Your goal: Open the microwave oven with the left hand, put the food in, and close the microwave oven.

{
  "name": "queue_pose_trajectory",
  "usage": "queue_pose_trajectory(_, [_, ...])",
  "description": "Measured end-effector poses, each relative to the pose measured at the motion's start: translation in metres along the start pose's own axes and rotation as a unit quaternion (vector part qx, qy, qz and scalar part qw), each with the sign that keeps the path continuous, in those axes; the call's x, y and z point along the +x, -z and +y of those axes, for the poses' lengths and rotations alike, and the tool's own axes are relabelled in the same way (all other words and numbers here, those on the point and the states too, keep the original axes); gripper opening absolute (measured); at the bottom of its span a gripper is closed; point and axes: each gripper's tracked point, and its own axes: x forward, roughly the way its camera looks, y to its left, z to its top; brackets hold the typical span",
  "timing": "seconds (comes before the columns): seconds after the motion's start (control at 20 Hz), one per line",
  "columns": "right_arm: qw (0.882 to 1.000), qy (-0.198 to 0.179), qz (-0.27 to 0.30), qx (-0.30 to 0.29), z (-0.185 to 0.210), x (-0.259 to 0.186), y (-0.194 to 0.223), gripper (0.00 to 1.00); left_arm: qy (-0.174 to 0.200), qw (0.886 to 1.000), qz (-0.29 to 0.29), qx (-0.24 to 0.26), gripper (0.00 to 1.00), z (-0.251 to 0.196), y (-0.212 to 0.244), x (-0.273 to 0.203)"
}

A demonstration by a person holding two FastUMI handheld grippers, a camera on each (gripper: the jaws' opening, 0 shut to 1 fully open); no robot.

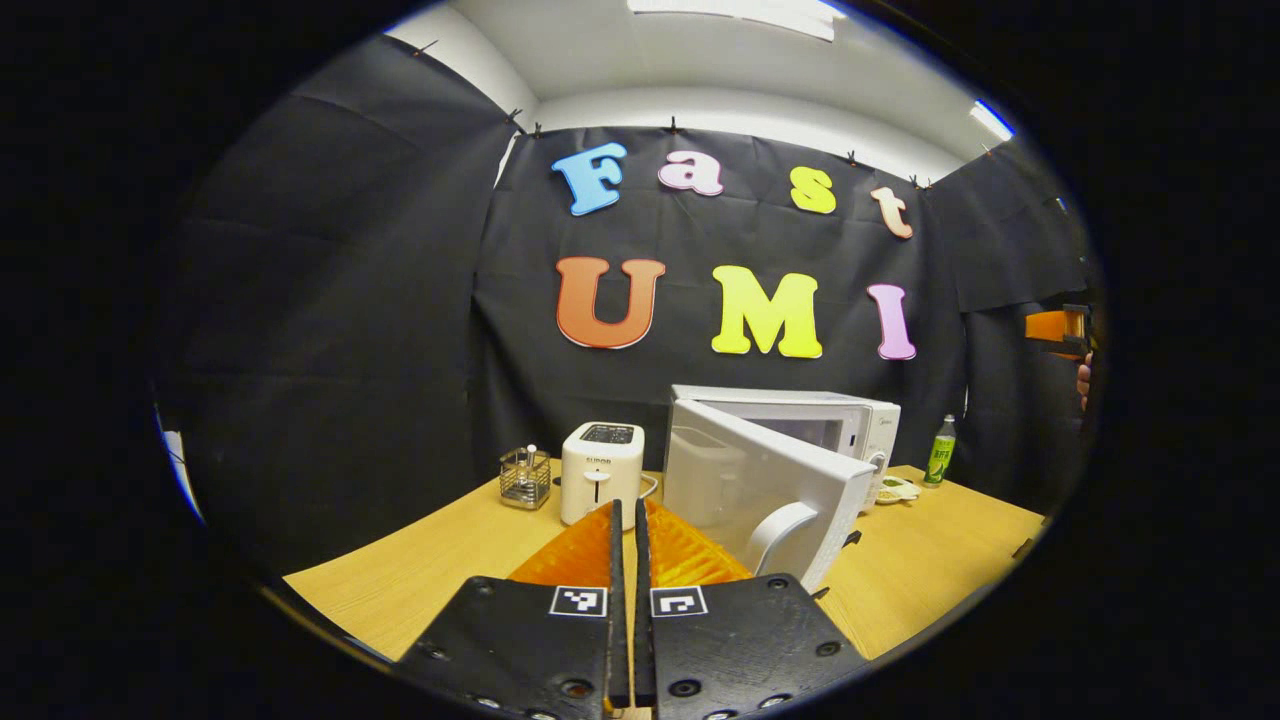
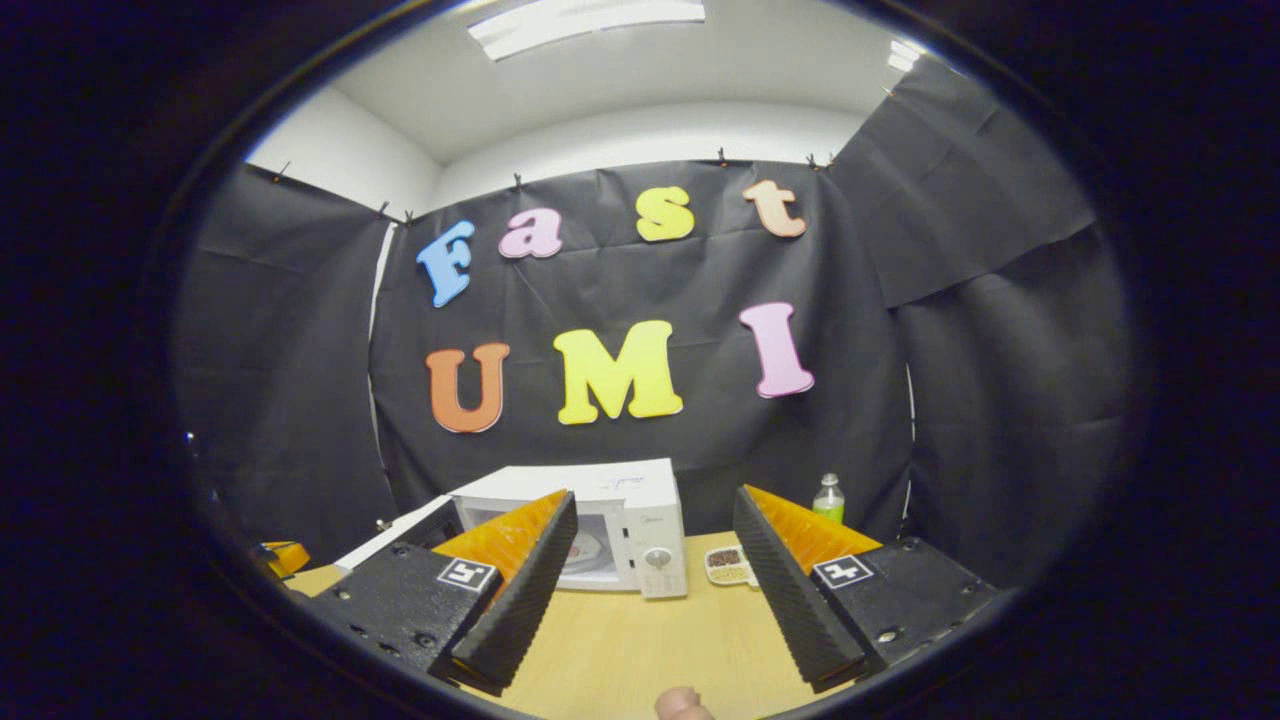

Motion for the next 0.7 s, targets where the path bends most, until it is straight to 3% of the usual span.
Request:
queue_pose_trajectory(0.05, [1.0, 0.0, 0.001, 0.002, -0.006, -0.009, -0.006, 1.0, 0.021, 1.0, 0.0, 0.002, 0.02, -0.009, 0.002, 0.0])
queue_pose_trajectory(0.2, [1.0, -0.006, -0.019, 0.008, -0.017, -0.036, -0.031, 1.0, 0.064, 0.998, 0.005, 0.018, 0.0, -0.026, 0.011, 0.006])
queue_pose_trajectory(0.25, [1.0, -0.014, -0.019, 0.011, -0.017, -0.045, -0.035, 0.9, 0.078, 0.997, 0.007, 0.023, 0.0, -0.032, 0.017, 0.012])
queue_pose_trajectory(0.3, [0.999, -0.023, -0.018, 0.014, -0.016, -0.054, -0.039, 1.0, 0.091, 0.995, 0.012, 0.026, 0.0, -0.037, 0.022, 0.016])
queue_pose_trajectory(0.45, [0.999, -0.034, -0.037, 0.014, -0.021, -0.071, -0.056, 1.0, 0.13, 0.991, 0.022, 0.014, 0.0, -0.054, 0.036, 0.02])
queue_pose_trajectory(0.7, [0.998, -0.044, -0.046, 0.021, -0.022, -0.086, -0.063, 1.0, 0.163, 0.986, 0.028, 0.023, 0.0, -0.073, 0.053, 0.025])
